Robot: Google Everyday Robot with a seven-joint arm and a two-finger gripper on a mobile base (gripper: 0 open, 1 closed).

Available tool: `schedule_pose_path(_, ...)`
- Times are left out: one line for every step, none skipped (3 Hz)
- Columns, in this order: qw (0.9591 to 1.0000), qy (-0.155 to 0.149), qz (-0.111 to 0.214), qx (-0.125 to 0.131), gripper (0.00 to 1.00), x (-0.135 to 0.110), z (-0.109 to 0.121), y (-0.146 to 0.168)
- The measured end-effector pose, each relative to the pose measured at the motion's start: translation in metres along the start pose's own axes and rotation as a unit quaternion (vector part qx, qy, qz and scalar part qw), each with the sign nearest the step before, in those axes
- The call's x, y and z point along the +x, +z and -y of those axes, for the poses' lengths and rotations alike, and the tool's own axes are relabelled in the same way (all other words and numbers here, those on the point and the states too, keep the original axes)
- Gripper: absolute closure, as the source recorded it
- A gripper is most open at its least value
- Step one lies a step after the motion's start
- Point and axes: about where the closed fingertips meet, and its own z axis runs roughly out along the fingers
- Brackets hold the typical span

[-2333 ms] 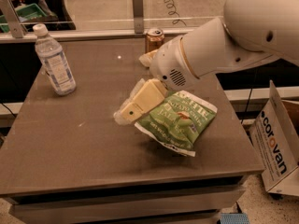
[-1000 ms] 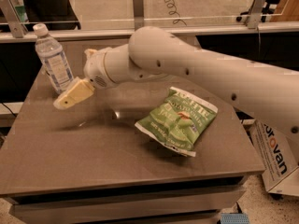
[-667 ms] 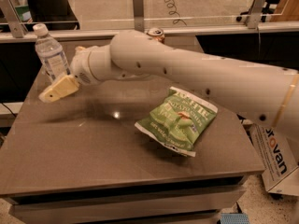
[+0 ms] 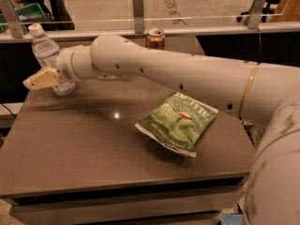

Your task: Knock blue plastic bottle over

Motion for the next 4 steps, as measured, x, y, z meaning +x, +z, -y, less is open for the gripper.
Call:
schedule_pose_path(0.9997,0.023,0.007,0.007,0.41,0.000,0.002,0.004)
schedule_pose_path(0.9991,0.039,0.012,0.011,0.64,-0.003,0.006,-0.009)
schedule_pose_path(0.9993,0.033,0.011,0.012,0.87,-0.022,0.025,-0.038)
schedule_pose_path(0.9999,0.008,-0.007,0.002,1.00,-0.049,0.057,-0.066)
